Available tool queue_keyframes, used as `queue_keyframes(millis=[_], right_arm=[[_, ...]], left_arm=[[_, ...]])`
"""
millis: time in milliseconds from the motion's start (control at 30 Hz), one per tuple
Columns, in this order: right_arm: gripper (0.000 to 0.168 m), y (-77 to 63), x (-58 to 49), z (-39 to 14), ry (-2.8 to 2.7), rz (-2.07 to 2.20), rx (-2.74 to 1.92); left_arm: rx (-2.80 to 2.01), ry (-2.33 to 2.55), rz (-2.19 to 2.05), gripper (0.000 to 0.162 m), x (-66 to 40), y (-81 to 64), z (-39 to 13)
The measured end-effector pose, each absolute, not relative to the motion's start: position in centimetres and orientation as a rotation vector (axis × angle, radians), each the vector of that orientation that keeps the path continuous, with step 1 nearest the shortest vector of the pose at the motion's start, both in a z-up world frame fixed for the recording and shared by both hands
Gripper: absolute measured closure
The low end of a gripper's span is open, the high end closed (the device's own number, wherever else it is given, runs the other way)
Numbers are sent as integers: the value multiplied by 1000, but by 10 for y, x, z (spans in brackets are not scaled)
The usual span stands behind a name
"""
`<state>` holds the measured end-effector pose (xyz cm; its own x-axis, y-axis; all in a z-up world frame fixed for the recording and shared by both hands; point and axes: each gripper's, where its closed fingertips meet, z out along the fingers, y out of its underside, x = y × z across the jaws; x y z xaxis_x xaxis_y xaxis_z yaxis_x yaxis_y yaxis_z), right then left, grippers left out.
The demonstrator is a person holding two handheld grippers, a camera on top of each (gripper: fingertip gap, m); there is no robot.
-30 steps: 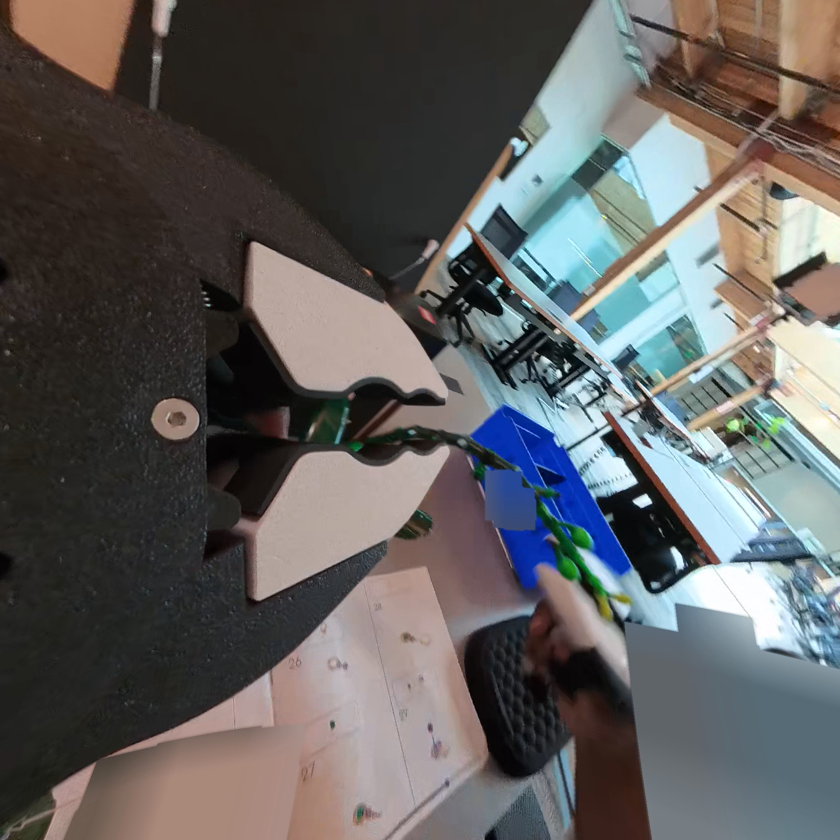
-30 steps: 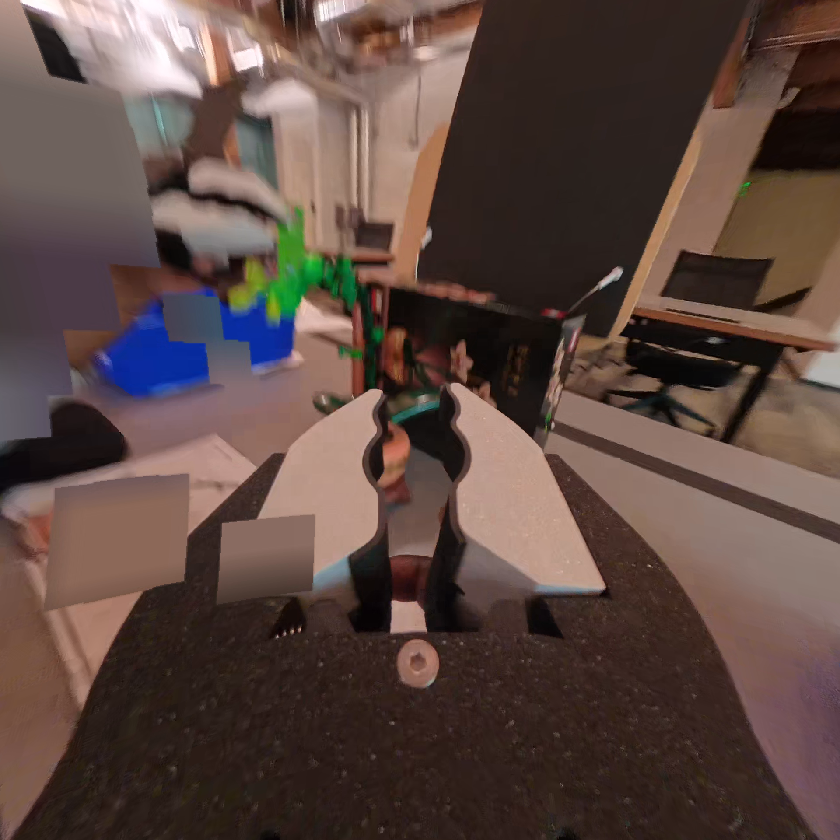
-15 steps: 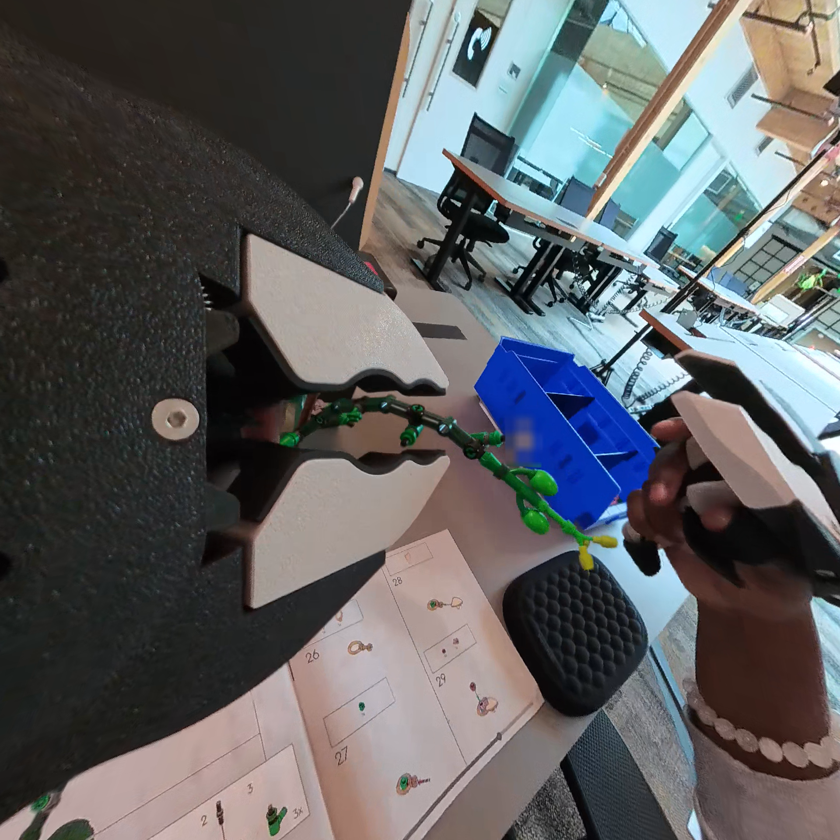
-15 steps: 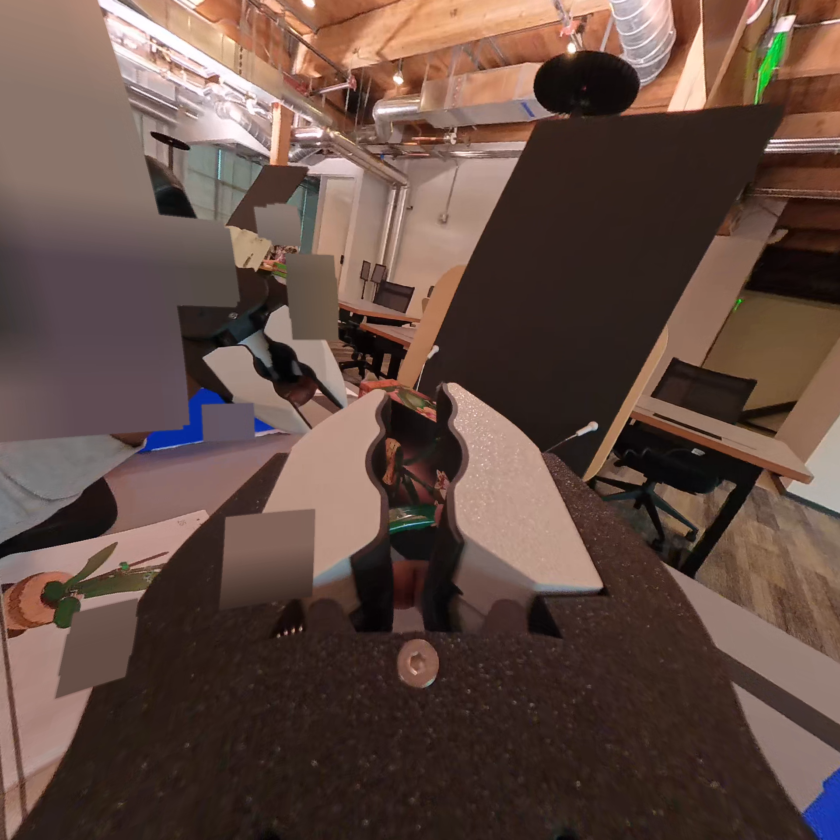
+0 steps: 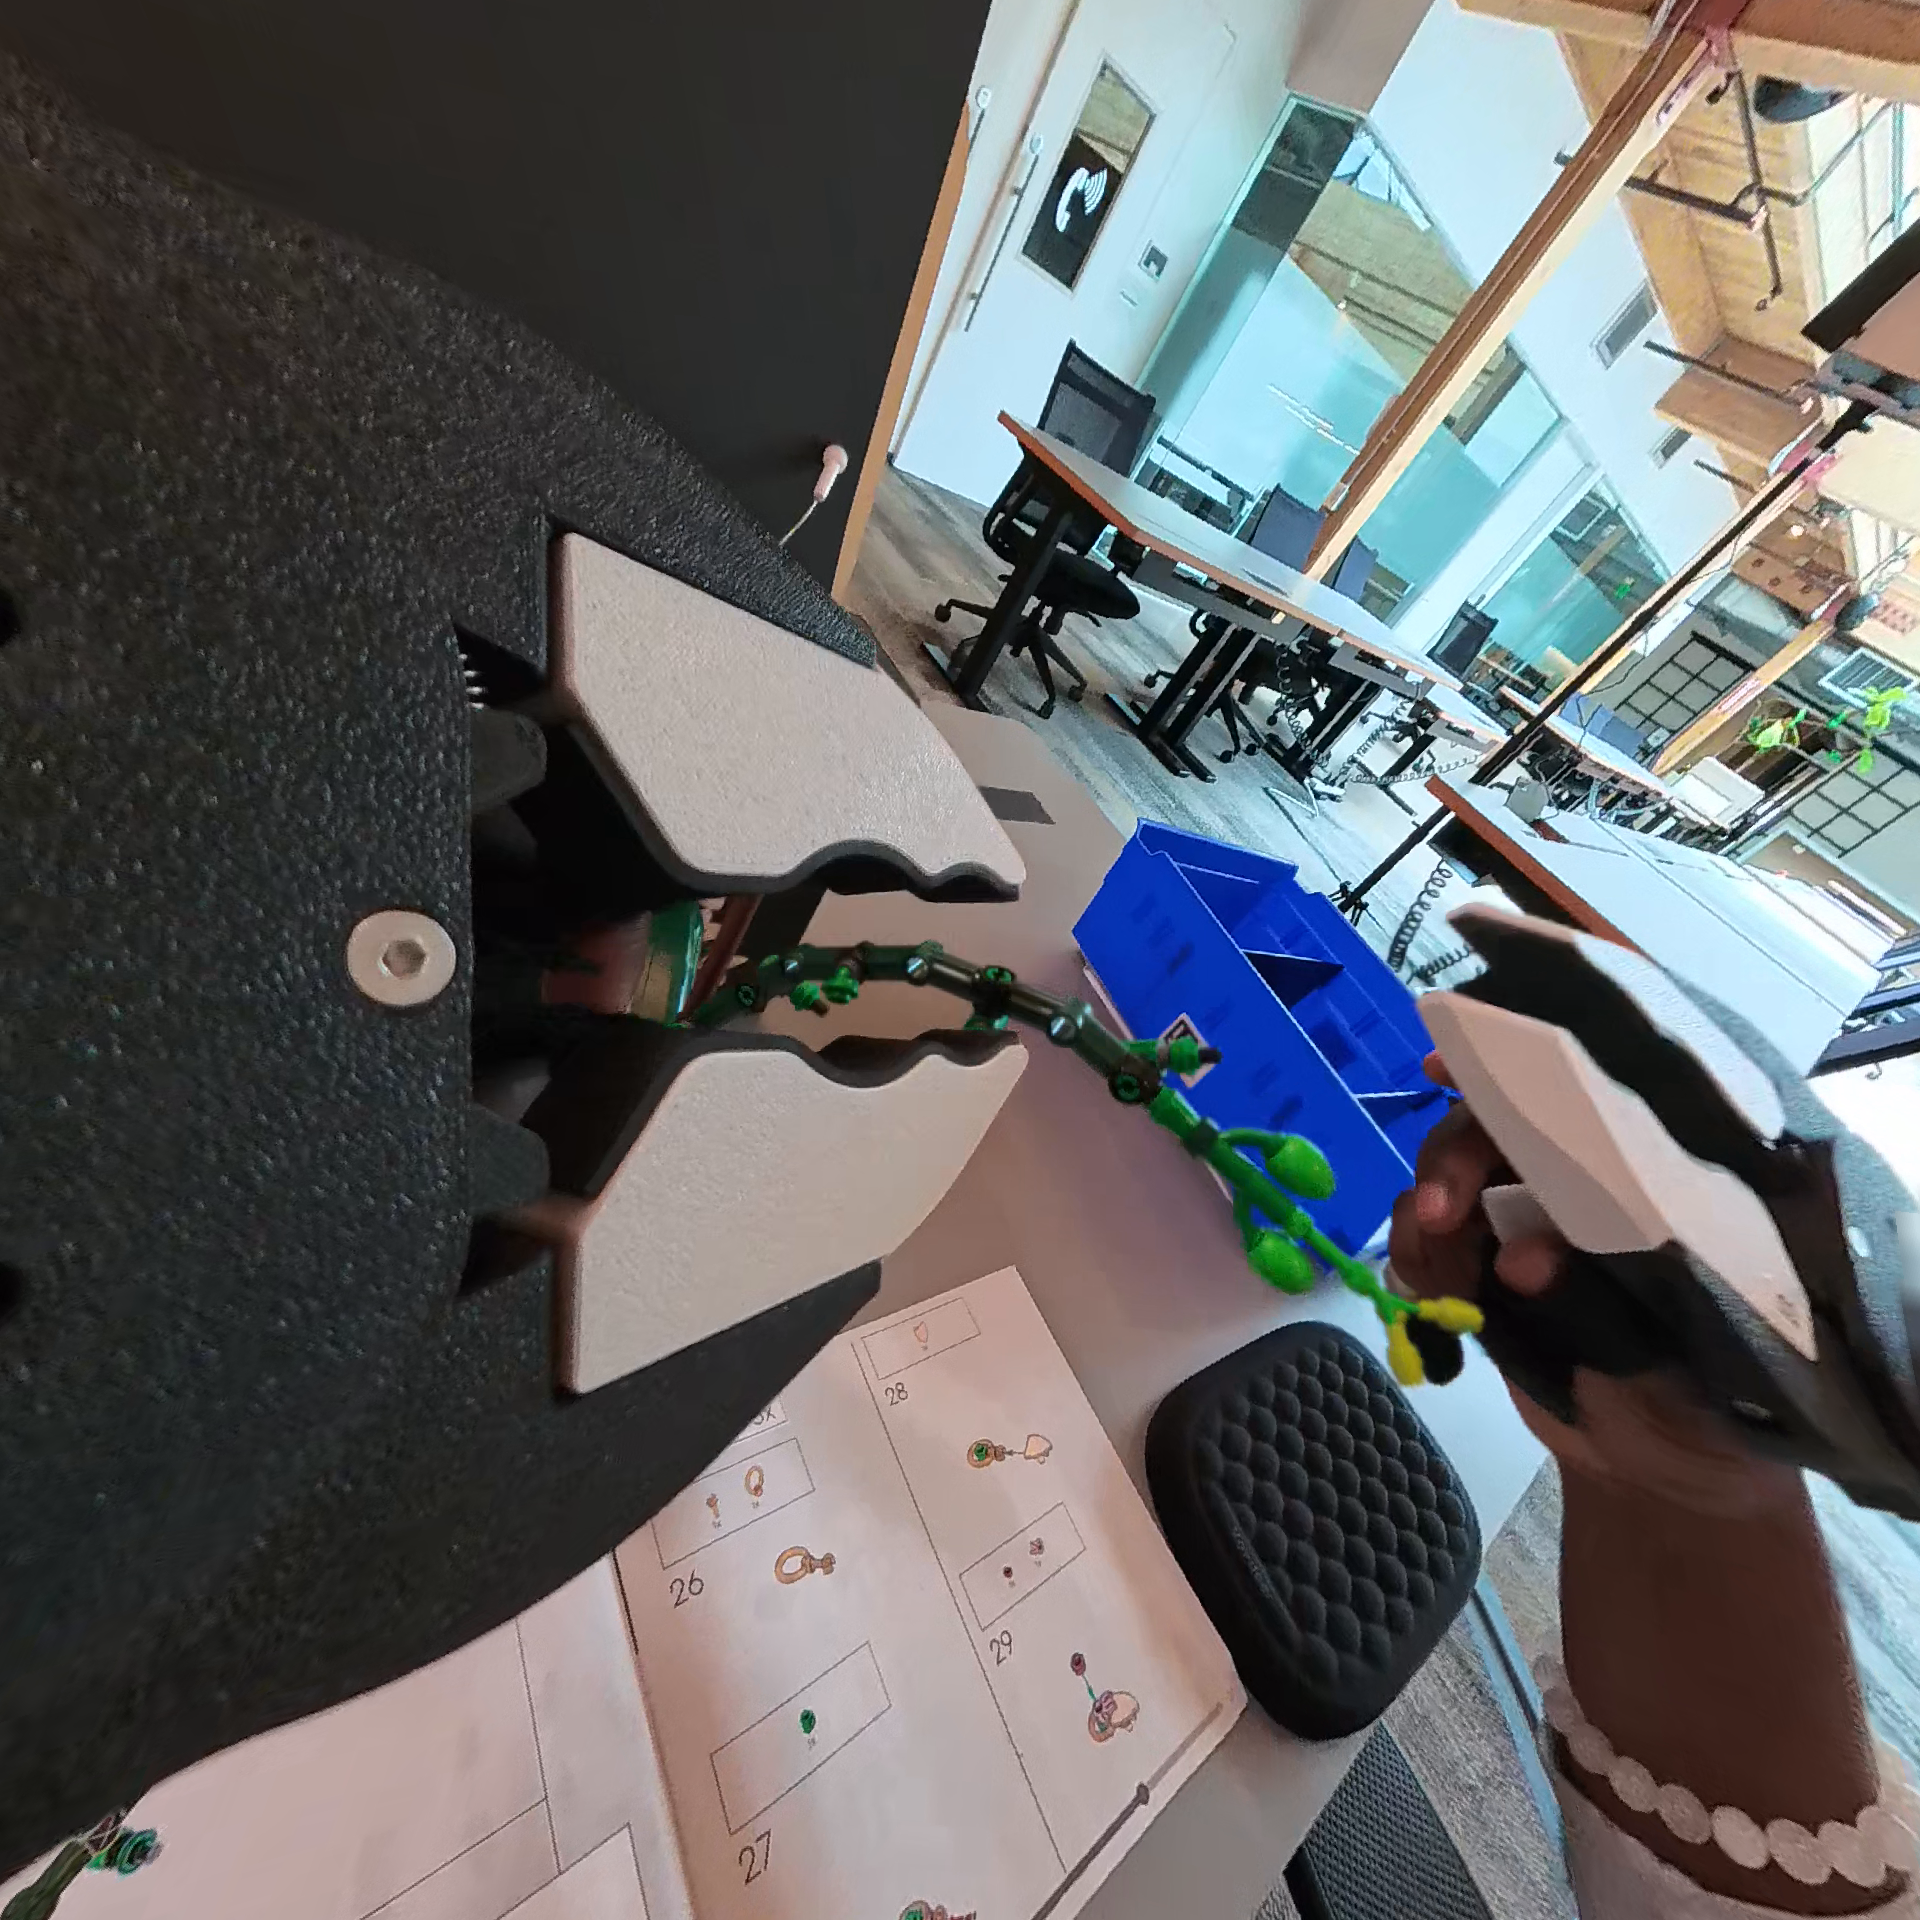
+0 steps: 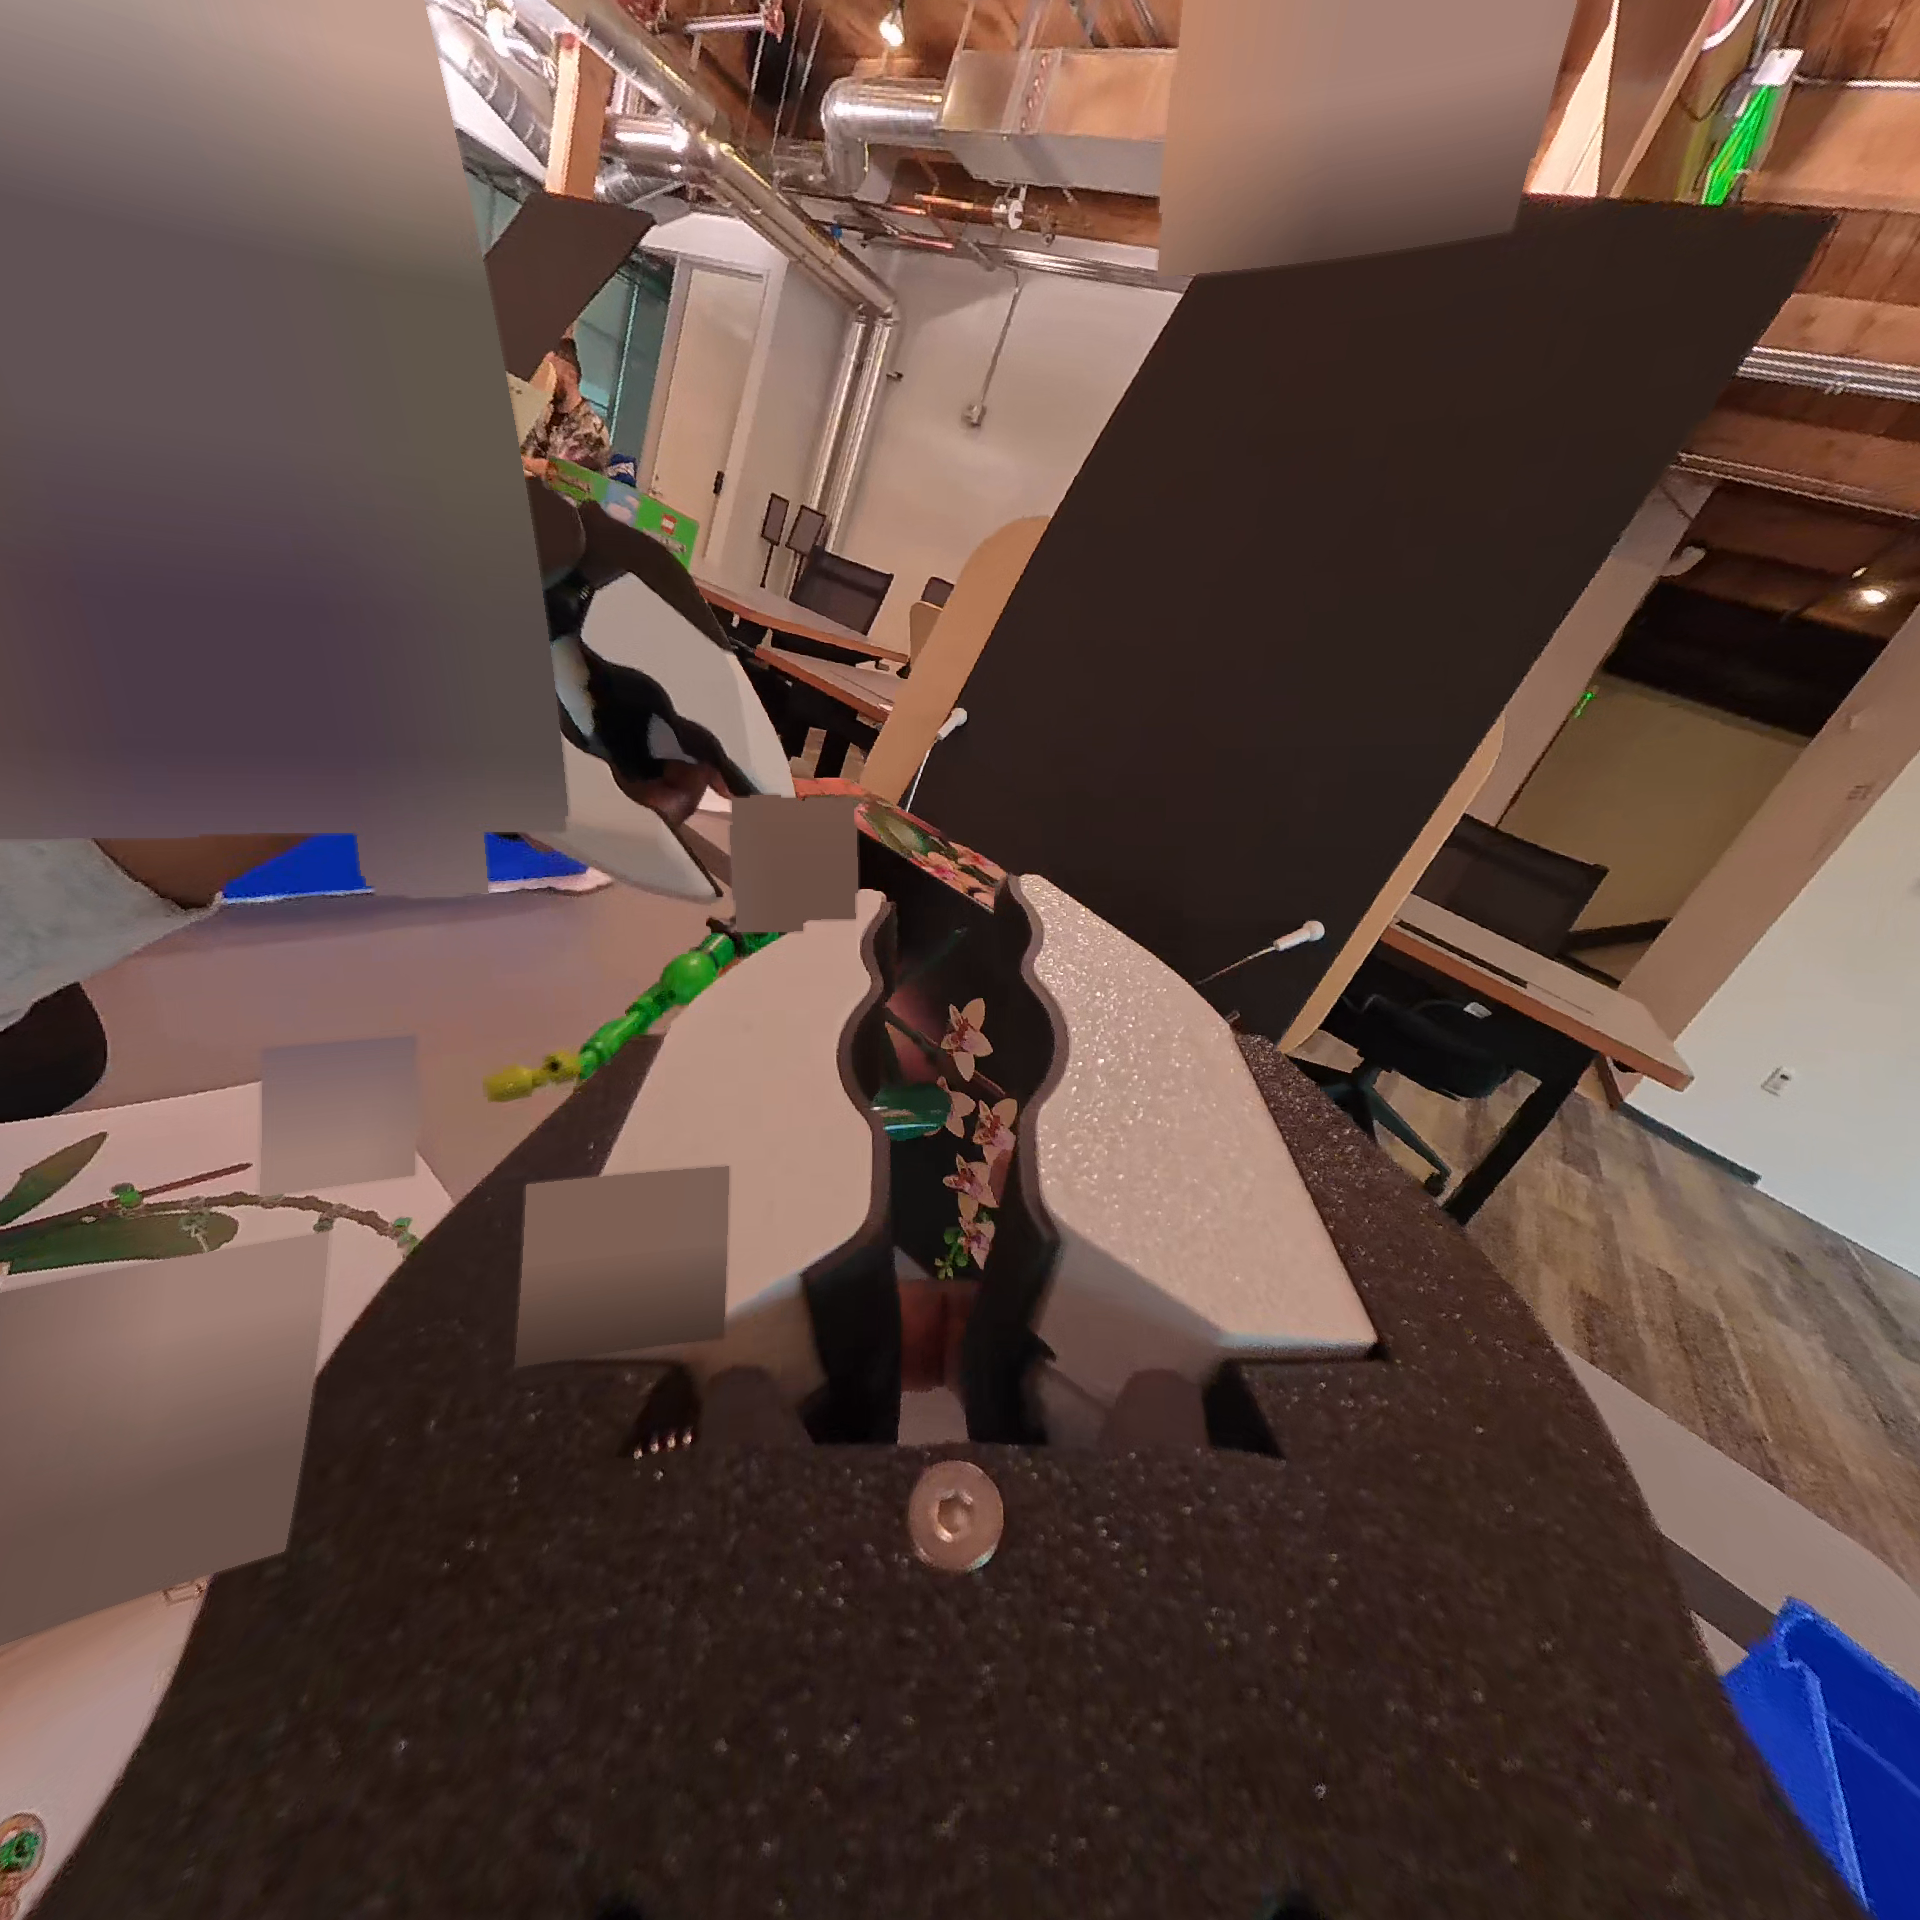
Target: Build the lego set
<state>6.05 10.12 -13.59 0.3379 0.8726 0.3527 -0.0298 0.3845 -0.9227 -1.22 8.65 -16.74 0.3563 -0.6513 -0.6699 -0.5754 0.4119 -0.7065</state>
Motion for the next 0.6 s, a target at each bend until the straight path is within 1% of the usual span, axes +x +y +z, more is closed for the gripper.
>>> queue_keyframes(millis=[233, 600], right_arm=[[150, 102, 59, -147, -1089, 657, -1009], [151, 94, 54, -145, -1139, 578, -989]], left_arm=[[-1228, 1306, -64, 140, -10, 84, -165], [-1217, 1293, -48, 142, -13, 83, -161]])
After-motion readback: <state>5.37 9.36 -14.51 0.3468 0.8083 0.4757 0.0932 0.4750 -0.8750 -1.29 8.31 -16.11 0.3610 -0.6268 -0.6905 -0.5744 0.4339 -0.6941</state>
